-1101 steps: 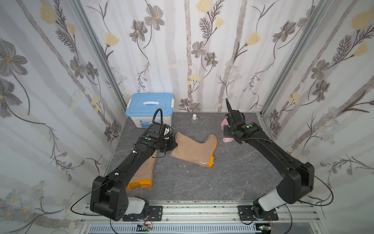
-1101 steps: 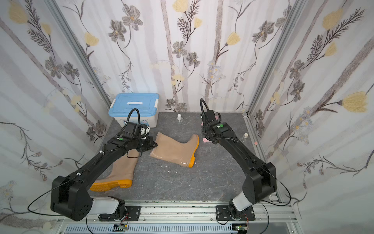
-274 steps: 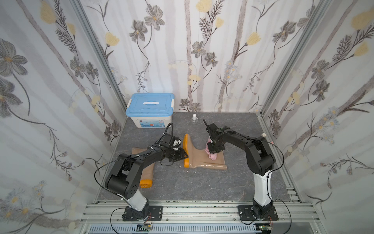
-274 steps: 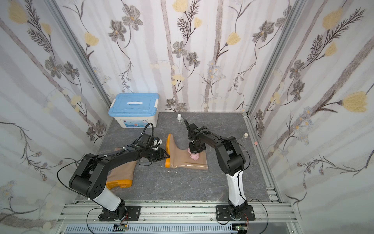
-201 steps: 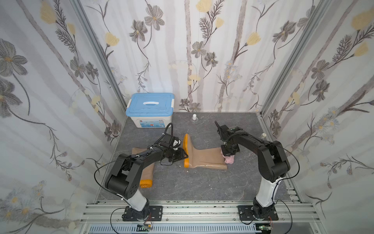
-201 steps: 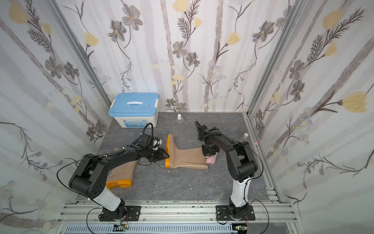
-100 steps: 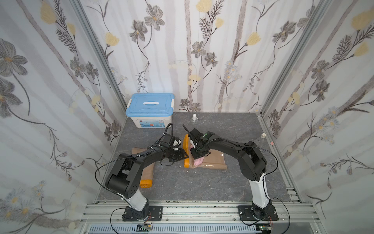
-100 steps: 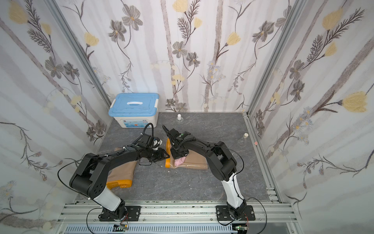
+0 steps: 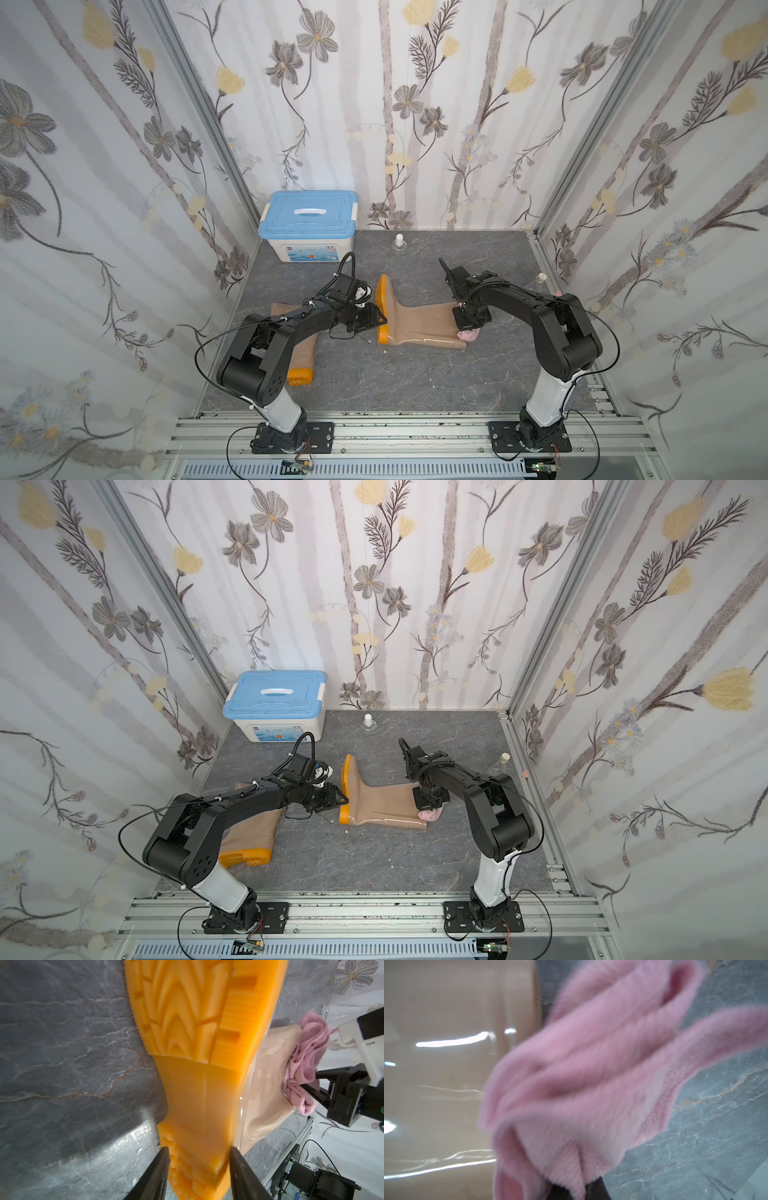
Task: Wipe the rubber boots with a cloth
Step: Wipe the dirt off the rubber boot.
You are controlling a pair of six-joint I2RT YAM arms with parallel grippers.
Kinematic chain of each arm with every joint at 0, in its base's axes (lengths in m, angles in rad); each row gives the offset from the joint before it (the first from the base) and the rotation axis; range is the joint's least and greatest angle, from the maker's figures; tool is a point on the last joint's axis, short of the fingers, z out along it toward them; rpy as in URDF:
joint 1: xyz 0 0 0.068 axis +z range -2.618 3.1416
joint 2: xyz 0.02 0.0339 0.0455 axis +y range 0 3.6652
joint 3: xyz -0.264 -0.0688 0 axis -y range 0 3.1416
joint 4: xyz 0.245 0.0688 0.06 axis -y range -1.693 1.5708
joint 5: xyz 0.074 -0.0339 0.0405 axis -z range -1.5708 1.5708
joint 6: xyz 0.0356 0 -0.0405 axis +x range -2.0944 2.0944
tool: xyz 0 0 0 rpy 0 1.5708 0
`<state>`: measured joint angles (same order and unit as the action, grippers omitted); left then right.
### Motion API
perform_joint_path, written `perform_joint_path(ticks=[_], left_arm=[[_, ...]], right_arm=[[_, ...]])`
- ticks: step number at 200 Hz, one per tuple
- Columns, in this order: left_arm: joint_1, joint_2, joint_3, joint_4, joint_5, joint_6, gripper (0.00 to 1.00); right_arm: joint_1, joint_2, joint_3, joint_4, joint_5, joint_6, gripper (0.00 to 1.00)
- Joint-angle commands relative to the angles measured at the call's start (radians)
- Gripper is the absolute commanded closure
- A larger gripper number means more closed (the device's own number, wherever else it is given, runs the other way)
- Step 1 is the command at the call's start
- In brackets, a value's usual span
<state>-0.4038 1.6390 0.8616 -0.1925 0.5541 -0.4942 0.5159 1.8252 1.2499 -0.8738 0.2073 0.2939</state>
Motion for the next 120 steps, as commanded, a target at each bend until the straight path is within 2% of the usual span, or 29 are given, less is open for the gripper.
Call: perform_joint_path(ticks=[1, 33, 61, 77, 97, 120], left_arm=[[0.006, 0.016, -0.009, -0.110, -0.168, 0.008, 0.52], [0.006, 0.013, -0.009, -0.114, -0.169, 0.009, 0.52], [0.008, 0.013, -0.008, -0.113, -0.169, 0.010, 0.52], [0.008, 0.018, -0.009, -0.111, -0.166, 0.010, 0.52], [0.008, 0.016, -0.008, -0.111, -0.164, 0.011, 0.52], [0.009, 0.020, -0.006, -0.109, -0.163, 0.011, 0.52]], right_arm=[[0.104, 0.009, 0.104, 0.023, -0.083, 0.010, 1.00], [0.288, 0.124, 0.315, 0.066, -0.206, 0.064, 1.00], [0.372, 0.190, 0.327, 0.056, -0.227, 0.075, 1.00], [0.364, 0.166, 0.241, 0.048, -0.172, 0.077, 1.00], [0.312, 0.066, 0.074, 0.053, -0.130, 0.088, 1.00], [0.152, -0.071, -0.110, 0.049, -0.111, 0.094, 1.00]])
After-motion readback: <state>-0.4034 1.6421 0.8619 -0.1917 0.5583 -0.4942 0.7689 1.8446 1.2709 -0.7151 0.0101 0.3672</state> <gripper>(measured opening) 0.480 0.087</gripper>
